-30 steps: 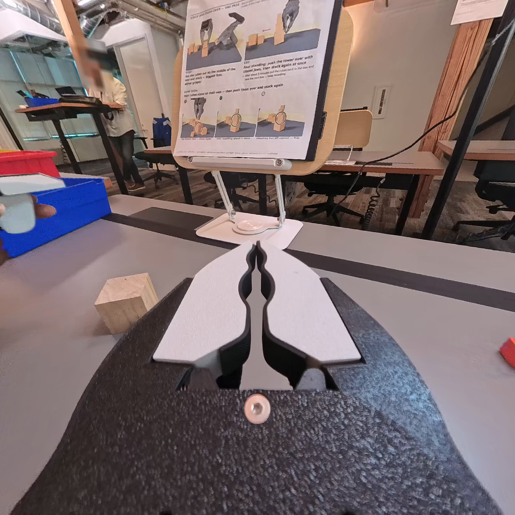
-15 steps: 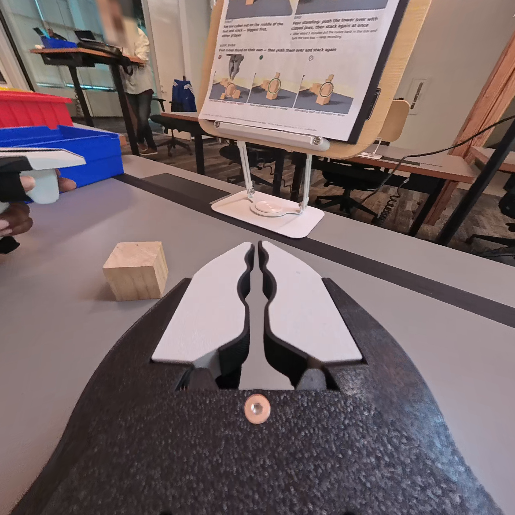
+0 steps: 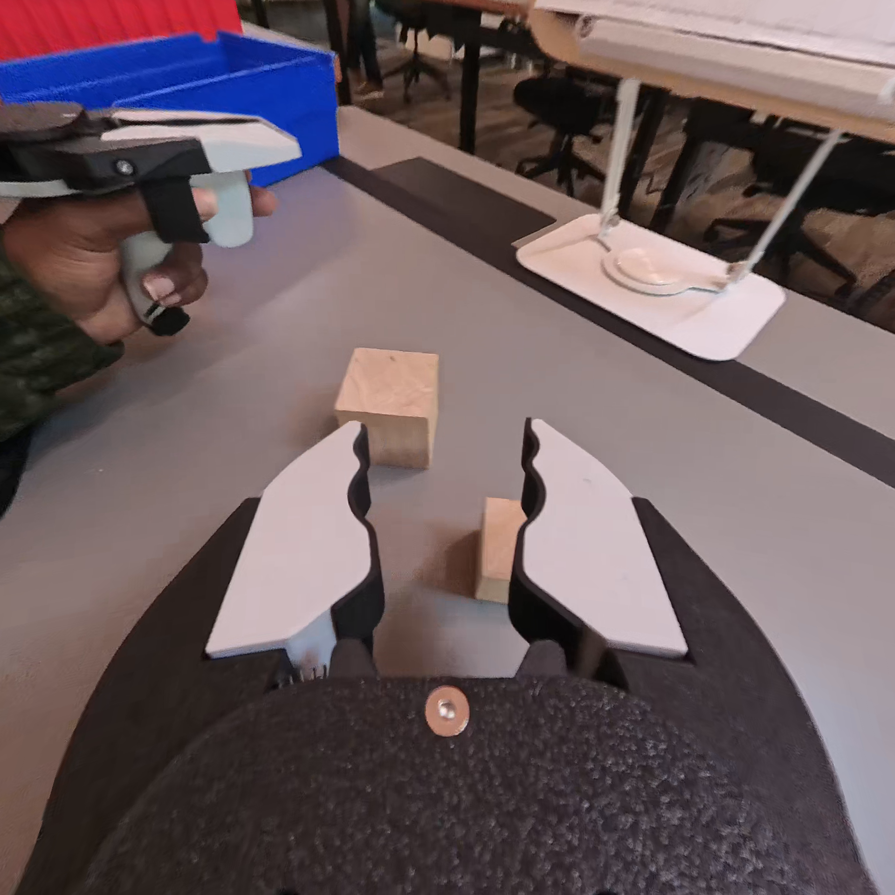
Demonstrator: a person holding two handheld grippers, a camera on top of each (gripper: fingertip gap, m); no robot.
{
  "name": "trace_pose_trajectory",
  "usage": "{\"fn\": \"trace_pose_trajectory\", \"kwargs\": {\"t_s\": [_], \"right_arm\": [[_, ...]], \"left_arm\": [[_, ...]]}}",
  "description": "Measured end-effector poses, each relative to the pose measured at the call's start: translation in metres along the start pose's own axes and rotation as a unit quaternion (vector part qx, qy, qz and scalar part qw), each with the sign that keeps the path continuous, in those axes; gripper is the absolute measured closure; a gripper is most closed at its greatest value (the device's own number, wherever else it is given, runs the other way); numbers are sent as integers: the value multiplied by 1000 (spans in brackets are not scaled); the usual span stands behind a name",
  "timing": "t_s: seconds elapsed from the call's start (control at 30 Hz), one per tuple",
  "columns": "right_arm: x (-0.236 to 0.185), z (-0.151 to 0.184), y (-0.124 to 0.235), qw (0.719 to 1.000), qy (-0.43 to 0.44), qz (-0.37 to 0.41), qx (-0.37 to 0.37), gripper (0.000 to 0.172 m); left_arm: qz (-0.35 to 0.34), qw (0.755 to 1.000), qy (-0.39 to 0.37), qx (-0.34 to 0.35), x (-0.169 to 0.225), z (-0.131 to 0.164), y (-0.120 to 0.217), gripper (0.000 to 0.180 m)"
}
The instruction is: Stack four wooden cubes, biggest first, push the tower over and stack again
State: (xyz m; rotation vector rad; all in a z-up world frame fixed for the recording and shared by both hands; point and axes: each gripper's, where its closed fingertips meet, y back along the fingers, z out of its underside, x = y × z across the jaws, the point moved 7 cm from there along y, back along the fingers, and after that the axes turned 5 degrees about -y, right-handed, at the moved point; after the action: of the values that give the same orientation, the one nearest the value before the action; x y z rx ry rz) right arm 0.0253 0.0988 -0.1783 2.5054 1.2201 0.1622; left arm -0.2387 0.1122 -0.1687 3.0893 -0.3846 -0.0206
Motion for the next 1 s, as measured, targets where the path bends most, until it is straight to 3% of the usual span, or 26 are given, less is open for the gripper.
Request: {"fn": "trace_pose_trajectory", "kwargs": {"t_s": [0.33, 0.47, 0.53, 0.77, 0.9, 1.0], "right_arm": [[-48, -7, -76, 983, 49, 33, -174, 86], [-40, 4, -94, 966, 74, 81, -233, 93], [-39, 9, -94, 963, 70, 62, -253, 107], [-39, -14, -68, 968, 117, -71, -212, 108], [-10, -38, -46, 949, 193, -156, -194, 108], [19, -44, -40, 937, 199, -216, -187, 108]], "left_arm": [[-14, 999, -31, 0, -2, 0, 4, 180], [-16, 999, -41, 5, -2, -2, 7, 180], [-13, 999, -36, 5, -2, -3, 7, 180], [-7, 999, -38, 10, -1, -6, 7, 180], [-4, 999, -35, 19, 0, -8, 9, 180], [-5, 999, -38, 21, 0, -8, 9, 180]]}}
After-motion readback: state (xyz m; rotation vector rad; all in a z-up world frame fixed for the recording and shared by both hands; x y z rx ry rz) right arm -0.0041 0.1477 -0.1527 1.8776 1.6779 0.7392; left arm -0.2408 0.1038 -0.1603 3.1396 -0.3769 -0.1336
